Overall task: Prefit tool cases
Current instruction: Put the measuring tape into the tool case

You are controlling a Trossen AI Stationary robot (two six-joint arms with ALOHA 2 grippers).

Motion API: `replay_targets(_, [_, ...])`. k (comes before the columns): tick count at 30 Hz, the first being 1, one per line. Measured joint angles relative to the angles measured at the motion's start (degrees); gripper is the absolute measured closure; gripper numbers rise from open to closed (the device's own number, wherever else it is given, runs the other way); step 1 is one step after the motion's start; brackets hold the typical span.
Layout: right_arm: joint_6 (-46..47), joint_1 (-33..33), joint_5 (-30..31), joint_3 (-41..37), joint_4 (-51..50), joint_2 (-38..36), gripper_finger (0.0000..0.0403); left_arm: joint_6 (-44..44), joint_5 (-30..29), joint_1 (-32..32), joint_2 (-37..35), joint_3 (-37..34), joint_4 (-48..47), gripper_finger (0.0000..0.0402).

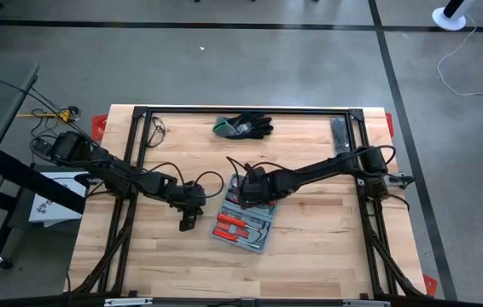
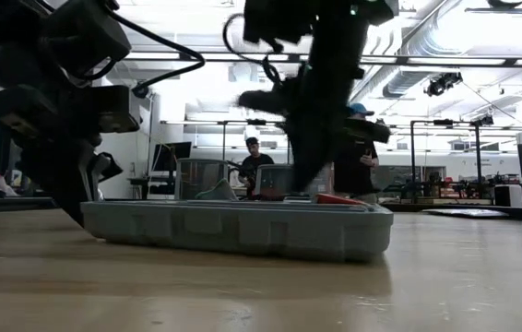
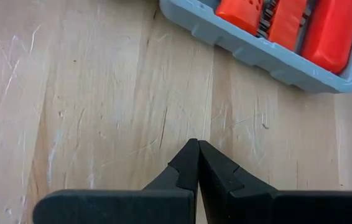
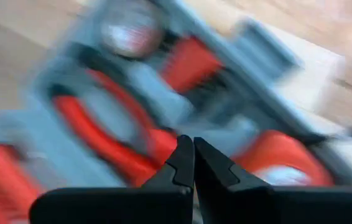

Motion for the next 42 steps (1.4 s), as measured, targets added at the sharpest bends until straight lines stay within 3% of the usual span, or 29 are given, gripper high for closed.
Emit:
replay_targets(4, [0.69,1.20,3.46,0.00,10.55,-0.50,0.0402,0.06,-0.04,-0.08,0.00,0.00,-0.01,0.0401])
replay_targets(7, [0.59,1.95,7.06,-1.44,24.56,-0.55,0.0403,-0.05,-0.10,-0.41,0.00,0.00,-0.02,0.0401])
replay_targets(12, [2.80,2.12,10.29,-13.13,53.45,-0.47,0.0403,-0.18,0.52,-1.54,0.00,0.00,0.09,0.0401])
replay_targets(18, [4.08,3.81,20.00,-30.25,89.40,-0.47,0.0403,-0.23,0.90,-3.87,0.00,0.00,0.04,0.0401])
replay_targets(24, [6.49,5.54,26.14,-38.20,100.29,-0.50,0.0403,-0.21,0.97,-5.78,0.00,0.00,0.04,0.0401])
replay_targets(31, [-11.40,6.04,29.15,-41.98,125.71,-0.50,0.0403,-0.18,0.20,-6.30,0.00,0.00,0.04,0.0401])
replay_targets(35, [-13.15,6.03,32.44,-42.60,125.66,-0.52,0.0403,-0.18,-0.04,-6.29,0.00,0.00,0.07,0.0401])
replay_targets(40, [14.98,5.89,24.14,-40.98,96.16,-1.02,0.0403,-0.15,-0.20,-6.27,-0.02,-0.01,0.06,0.0401])
replay_targets(42, [11.39,7.22,27.80,-40.98,99.39,-0.78,0.0403,-0.01,-0.15,-6.27,-0.02,-0.02,0.04,0.0401])
